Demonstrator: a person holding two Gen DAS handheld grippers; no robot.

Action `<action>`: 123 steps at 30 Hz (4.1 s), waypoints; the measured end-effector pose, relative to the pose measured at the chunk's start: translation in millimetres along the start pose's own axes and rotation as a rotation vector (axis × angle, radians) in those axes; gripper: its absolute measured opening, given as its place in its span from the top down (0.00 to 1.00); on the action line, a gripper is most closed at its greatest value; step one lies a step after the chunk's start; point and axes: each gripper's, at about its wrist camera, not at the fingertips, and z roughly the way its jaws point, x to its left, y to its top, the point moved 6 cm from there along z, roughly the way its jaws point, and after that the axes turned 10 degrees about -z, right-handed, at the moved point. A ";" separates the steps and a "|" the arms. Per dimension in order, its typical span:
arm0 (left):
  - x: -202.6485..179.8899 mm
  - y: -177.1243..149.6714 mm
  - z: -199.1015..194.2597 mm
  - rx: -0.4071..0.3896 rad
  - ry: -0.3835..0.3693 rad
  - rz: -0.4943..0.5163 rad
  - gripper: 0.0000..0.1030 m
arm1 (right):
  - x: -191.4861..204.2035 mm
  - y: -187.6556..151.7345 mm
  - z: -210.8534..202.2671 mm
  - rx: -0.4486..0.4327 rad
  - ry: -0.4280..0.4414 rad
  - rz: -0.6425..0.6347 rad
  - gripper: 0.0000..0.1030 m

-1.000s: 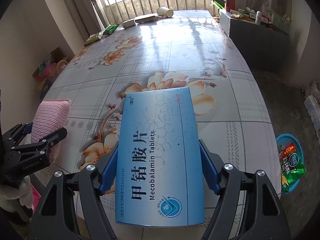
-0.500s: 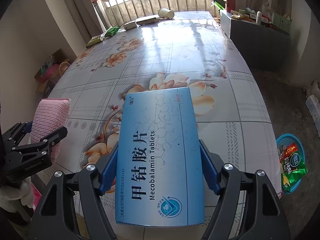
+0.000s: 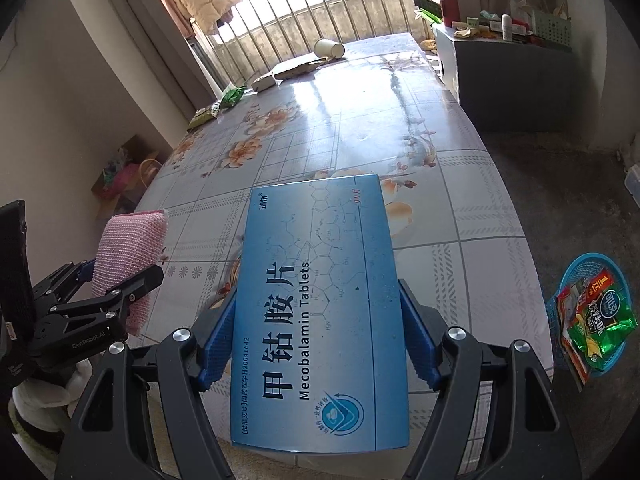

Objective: Collect trash

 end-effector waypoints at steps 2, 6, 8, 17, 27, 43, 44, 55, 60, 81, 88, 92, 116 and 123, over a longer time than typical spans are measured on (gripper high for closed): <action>-21.7 8.6 -4.2 -0.007 -0.052 0.028 0.24 | -14.5 -1.4 -19.2 -0.051 -0.006 0.043 0.31; -87.3 24.6 -10.8 -0.005 -0.181 0.118 0.24 | -68.3 -14.6 -62.6 -0.141 -0.079 0.171 0.31; -128.9 32.0 -12.7 0.003 -0.259 0.171 0.24 | -106.2 -28.5 -84.1 -0.173 -0.144 0.249 0.31; -344.8 14.5 31.3 0.233 -0.493 0.378 0.24 | -293.2 -130.3 -99.3 -0.119 -0.276 0.687 0.31; -513.0 -48.3 142.3 0.479 -0.533 0.476 0.21 | -430.6 -182.8 -19.7 -0.072 -0.226 0.947 0.30; -519.0 -19.8 165.5 0.466 -0.635 0.288 0.19 | -455.5 -203.3 -19.0 -0.175 -0.389 0.917 0.25; -513.9 -12.9 149.2 0.439 -0.660 0.294 0.19 | -440.7 -193.7 -35.6 -0.198 -0.414 0.860 0.25; -357.3 1.1 -26.9 0.068 -0.644 0.139 0.10 | -209.5 -94.2 -200.0 -0.521 -0.741 0.232 0.06; -268.4 -15.0 -68.8 -0.061 -0.461 0.023 0.08 | -142.4 -82.1 -206.2 -0.476 -0.672 0.109 0.06; -114.7 -99.5 -91.4 0.004 -0.032 -0.040 0.08 | -36.0 -126.3 -153.1 0.025 -0.608 0.068 0.06; -116.2 -108.9 -89.2 0.030 -0.016 -0.003 0.08 | -55.6 -136.9 -159.8 0.038 -0.645 0.135 0.06; -122.2 -110.5 -90.3 0.030 -0.004 0.033 0.08 | -62.0 -137.8 -162.9 0.027 -0.655 0.149 0.06; -136.9 -109.4 -94.4 0.042 -0.028 0.042 0.08 | -76.0 -143.8 -170.6 0.005 -0.664 0.176 0.06; -136.6 -110.7 -93.2 0.052 -0.033 0.035 0.08 | -77.0 -143.8 -172.5 0.003 -0.664 0.177 0.06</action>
